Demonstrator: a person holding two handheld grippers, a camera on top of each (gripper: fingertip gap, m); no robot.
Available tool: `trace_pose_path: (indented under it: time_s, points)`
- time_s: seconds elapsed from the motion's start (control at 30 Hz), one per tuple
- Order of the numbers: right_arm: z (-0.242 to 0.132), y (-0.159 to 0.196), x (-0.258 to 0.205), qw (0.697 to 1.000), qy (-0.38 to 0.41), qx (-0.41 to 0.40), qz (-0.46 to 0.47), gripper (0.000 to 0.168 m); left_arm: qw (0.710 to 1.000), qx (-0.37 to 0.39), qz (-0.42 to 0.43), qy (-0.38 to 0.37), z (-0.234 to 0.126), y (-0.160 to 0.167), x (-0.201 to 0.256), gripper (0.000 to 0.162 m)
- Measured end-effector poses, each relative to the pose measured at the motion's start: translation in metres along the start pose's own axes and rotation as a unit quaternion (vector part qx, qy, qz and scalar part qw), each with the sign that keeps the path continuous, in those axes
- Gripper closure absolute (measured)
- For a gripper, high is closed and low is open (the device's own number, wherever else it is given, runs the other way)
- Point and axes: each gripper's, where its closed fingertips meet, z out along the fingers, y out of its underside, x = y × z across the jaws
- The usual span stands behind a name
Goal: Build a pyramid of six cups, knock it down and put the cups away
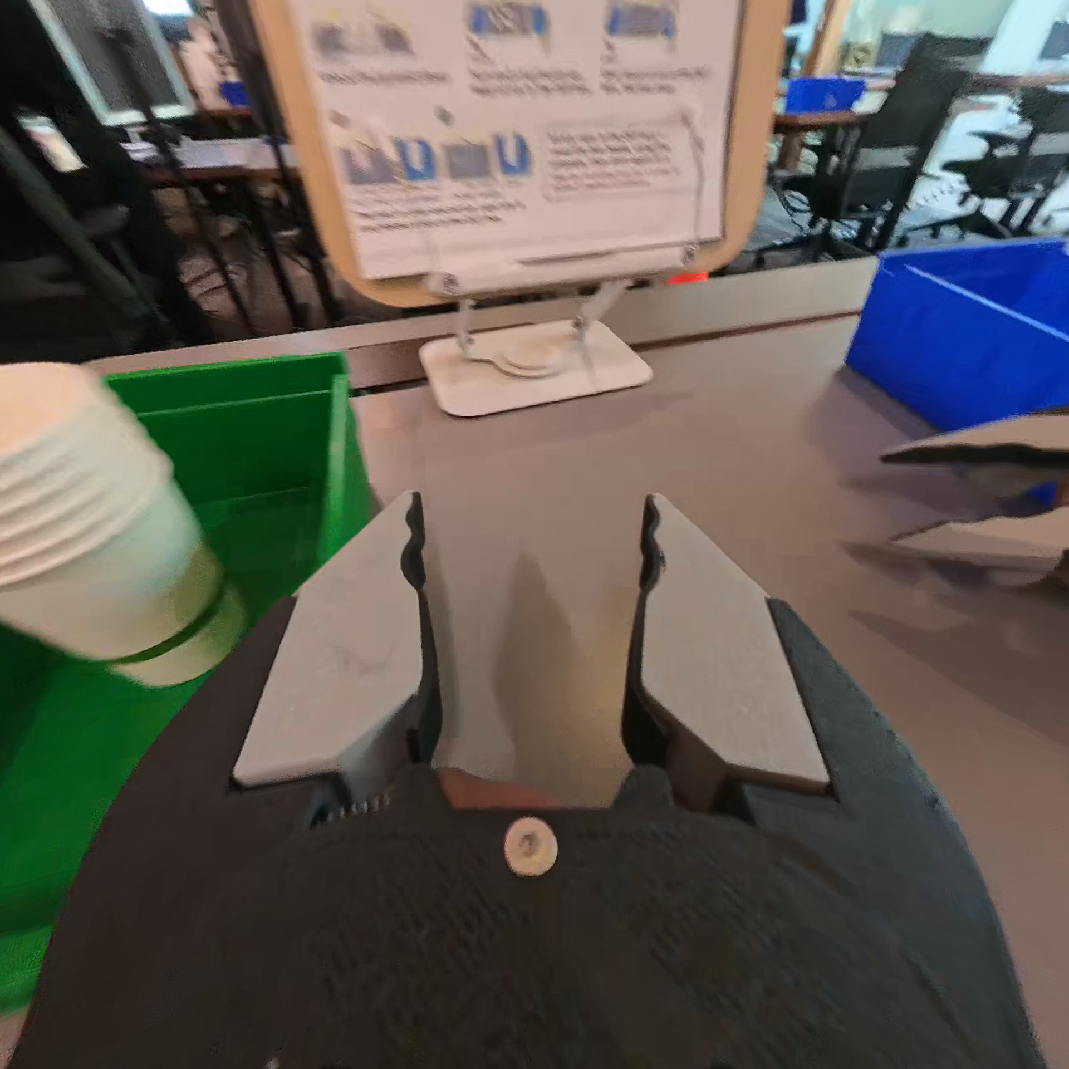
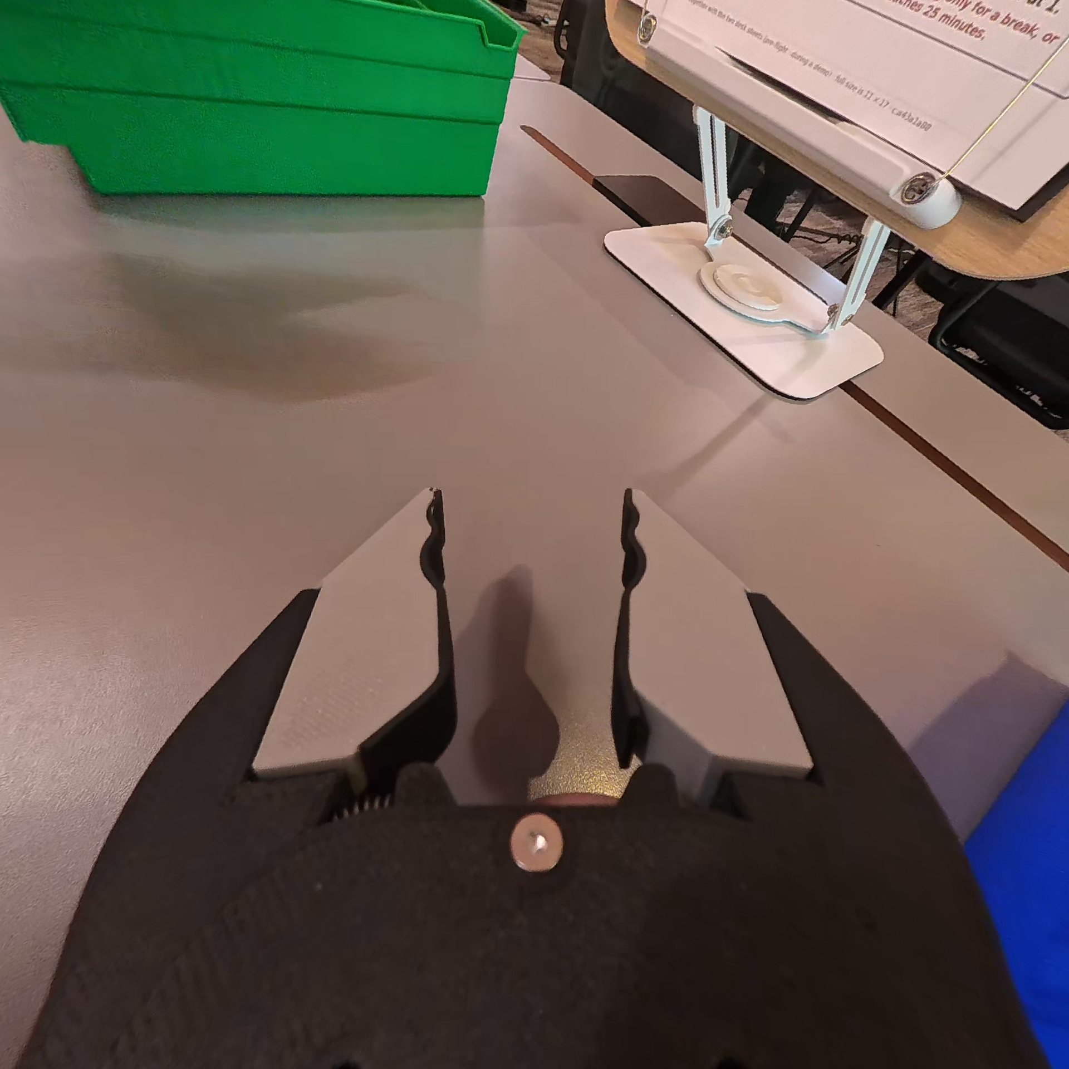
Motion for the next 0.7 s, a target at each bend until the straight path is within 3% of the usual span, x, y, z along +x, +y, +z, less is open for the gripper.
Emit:
trace_pose_path:
  time_s: [0.2, 0.33, 0.43, 0.7]
  points:
    - [0.002, -0.001, -0.006, 1.000, -0.005, -0.004, -0.007, 0.109, 0.992, 0.029, -0.055, -0.109, -0.059, -0.032, -0.113, 0.081]
    - [0.003, -0.001, -0.014, 1.000, -0.010, -0.006, -0.027, 0.109, 0.989, -0.031, -0.057, -0.129, -0.039, -0.008, -0.159, 0.057]
    - [0.004, -0.001, -0.015, 0.999, -0.009, -0.007, -0.035, 0.109, 0.987, -0.072, -0.054, -0.134, -0.020, 0.015, -0.175, 0.048]
    - [0.003, -0.001, -0.011, 1.000, -0.018, -0.004, -0.007, 0.109, 0.980, -0.108, -0.046, -0.160, 0.018, 0.038, -0.212, 0.048]
